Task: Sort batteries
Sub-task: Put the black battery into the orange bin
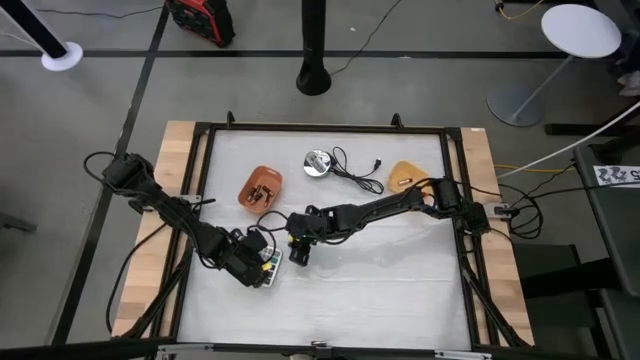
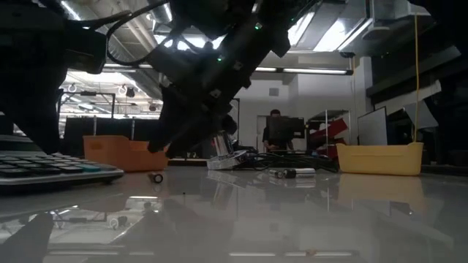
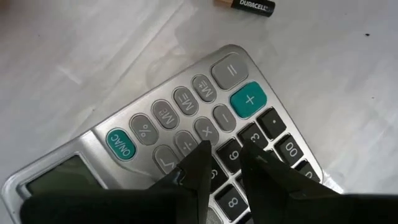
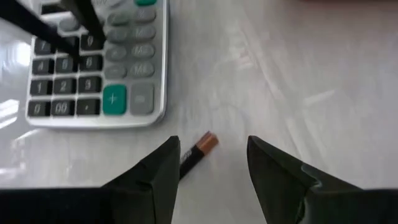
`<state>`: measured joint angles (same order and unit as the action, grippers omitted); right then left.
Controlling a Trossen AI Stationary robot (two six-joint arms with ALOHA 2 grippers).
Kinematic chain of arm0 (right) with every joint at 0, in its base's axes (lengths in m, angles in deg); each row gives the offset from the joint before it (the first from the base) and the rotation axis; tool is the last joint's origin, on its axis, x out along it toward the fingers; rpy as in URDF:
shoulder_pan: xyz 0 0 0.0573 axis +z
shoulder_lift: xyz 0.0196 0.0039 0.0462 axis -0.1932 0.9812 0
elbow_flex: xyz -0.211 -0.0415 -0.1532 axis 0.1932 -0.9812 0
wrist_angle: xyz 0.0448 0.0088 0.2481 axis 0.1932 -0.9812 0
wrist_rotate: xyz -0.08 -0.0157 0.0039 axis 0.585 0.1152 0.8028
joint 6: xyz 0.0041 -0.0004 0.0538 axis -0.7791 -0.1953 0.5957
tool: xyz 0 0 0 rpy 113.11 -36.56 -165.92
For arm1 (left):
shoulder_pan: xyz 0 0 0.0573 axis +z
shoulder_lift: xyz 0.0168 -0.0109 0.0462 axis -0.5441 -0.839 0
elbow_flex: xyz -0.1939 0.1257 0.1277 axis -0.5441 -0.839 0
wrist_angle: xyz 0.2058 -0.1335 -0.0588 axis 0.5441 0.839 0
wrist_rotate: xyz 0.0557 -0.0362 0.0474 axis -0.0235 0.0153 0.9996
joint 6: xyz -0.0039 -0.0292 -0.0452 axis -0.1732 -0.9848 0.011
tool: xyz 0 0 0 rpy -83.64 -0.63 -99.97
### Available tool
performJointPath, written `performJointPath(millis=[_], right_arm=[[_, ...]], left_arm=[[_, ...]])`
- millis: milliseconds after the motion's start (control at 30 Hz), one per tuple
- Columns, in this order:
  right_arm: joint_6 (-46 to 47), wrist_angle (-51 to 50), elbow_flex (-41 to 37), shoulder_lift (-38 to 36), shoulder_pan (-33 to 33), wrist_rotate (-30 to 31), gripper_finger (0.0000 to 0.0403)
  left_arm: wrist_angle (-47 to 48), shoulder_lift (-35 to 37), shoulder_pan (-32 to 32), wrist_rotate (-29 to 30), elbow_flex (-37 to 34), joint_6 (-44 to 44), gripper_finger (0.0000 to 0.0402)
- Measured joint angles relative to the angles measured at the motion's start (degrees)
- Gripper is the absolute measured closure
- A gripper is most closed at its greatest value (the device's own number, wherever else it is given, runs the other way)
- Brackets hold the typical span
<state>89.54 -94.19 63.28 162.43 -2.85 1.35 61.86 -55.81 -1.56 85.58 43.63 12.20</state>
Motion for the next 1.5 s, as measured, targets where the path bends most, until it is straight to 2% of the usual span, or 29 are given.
performJointPath(millis=[133,433,633,1500], right_arm=[[2.3,0.2,0.0,0.6,0.3,2.7,0.0221],[2.6,0.7,0.0,2.6,2.3,3.6,0.0221],[2.6,0.8,0.0,2.6,2.9,8.8,0.0221],[2.4,-1.7,0.1,3.0,5.2,9.2,0.0221]], left_arm=[[1.5,0.0,0.0,0.0,0.0,-0.1,0.0325],[4.7,0.1,-0.4,0.0,0.1,-0.2,0.0325],[5.1,0.1,-0.4,0.1,0.1,-0.1,0.0325],[5.1,0.1,-0.4,0.1,0.1,-0.4,0.0325]])
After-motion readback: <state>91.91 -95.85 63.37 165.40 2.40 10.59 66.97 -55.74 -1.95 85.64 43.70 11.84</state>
